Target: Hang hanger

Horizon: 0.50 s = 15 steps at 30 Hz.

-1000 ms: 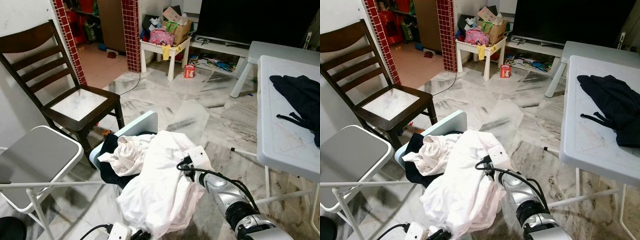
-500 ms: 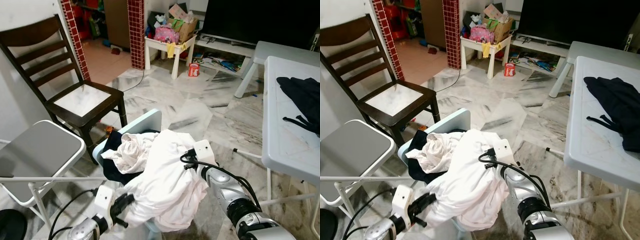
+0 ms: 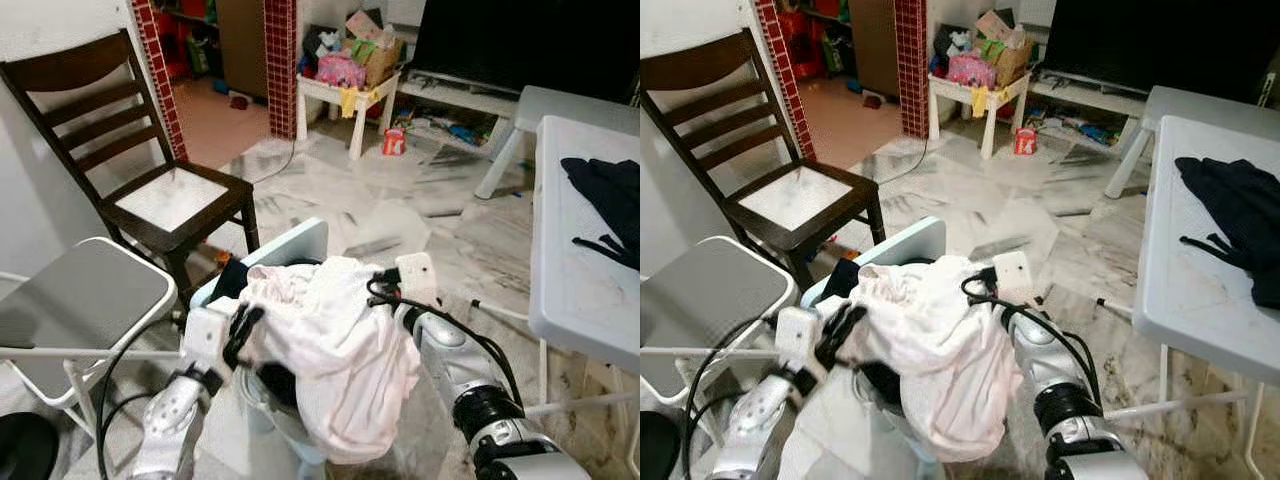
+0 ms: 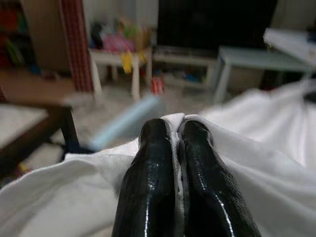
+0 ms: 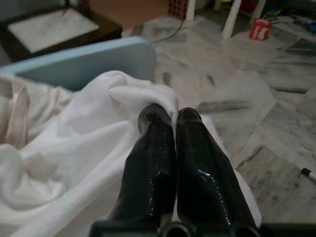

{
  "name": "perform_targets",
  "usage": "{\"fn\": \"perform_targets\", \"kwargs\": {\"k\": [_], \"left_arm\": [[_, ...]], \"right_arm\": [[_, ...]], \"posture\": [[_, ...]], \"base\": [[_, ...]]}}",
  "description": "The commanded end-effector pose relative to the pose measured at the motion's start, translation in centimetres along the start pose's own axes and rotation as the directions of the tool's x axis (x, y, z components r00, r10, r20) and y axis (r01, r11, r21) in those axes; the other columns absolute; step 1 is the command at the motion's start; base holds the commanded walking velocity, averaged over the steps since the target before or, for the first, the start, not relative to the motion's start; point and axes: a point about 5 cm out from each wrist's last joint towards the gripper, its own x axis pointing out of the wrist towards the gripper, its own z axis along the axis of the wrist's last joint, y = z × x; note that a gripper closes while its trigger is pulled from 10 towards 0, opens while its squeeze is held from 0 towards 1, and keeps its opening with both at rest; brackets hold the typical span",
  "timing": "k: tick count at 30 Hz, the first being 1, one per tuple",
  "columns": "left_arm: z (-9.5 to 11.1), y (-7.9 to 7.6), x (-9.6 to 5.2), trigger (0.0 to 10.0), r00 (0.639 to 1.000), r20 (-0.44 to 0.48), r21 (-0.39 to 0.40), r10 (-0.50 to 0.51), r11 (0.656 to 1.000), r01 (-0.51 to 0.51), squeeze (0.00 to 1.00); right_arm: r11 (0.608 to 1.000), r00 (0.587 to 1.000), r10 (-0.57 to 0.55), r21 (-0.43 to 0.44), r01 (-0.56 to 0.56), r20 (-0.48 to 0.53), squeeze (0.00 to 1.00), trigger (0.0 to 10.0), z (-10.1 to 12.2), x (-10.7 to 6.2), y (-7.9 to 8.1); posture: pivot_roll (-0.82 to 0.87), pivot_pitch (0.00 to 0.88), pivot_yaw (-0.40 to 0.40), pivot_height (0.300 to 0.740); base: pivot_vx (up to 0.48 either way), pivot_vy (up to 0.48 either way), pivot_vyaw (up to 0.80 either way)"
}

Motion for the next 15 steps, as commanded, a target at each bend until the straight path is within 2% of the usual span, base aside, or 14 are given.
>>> {"fn": "perform_targets", "kwargs": {"k": [1, 5, 7, 9, 12, 15], "left_arm": [[1.1, 0.0, 0.7, 0.0, 1.0, 0.027, 0.024, 0.004, 1.0, -0.005, 0.0], [5.8, -0.2, 2.8, 0.0, 0.983, 0.178, 0.114, -0.034, 0.993, 0.014, 0.0], [7.5, 0.0, 3.4, 0.0, 0.975, 0.219, 0.143, -0.037, 0.99, 0.006, 0.0], [11.4, 1.5, 5.2, 0.0, 0.949, 0.314, 0.192, -0.007, 0.98, -0.057, 0.0], [12.5, 2.1, 5.7, 0.0, 0.941, 0.338, 0.2, 0.007, 0.977, -0.079, 0.0], [15.3, 4.2, 6.8, 0.0, 0.913, 0.404, 0.227, 0.065, 0.959, -0.168, 0.0]], "right_arm": [[0.999, 0.998, -0.03, 0.013, 0.029, 0.055, 0.0, 0.0, 1.0, 0.0, -0.6], [1.0, 0.984, -0.015, 0.023, 0.011, 0.18, 0.0, 0.0, 3.8, 0.1, -0.4], [0.999, 0.975, -0.007, 0.032, 0.0, 0.223, 0.0, 0.0, 5.1, 0.3, -0.2], [0.998, 0.94, 0.009, 0.053, -0.029, 0.34, 0.0, 0.0, 8.9, 0.9, 0.6], [0.998, 0.928, 0.018, 0.054, -0.041, 0.372, 0.0, 0.0, 10.1, 1.1, 0.9], [0.995, 0.886, 0.016, 0.08, -0.06, 0.464, 0.0, 0.0, 13.8, 1.4, 1.5]], "posture": [[-0.02, 0.0, -0.023, 0.74], [-0.01, 0.0, -0.007, 0.74], [-0.01, 0.0, -0.002, 0.74], [0.0, 0.0, 0.0, 0.74], [0.01, 0.0, -0.001, 0.74], [0.01, 0.0, -0.001, 0.74]], "base": [[0.0, 0.0, 0.0], [0.0, 0.0, 0.0], [0.0, 0.0, 0.0], [0.0, 0.0, 0.0], [0.0, 0.0, 0.0], [0.0, 0.0, 0.0]]}}
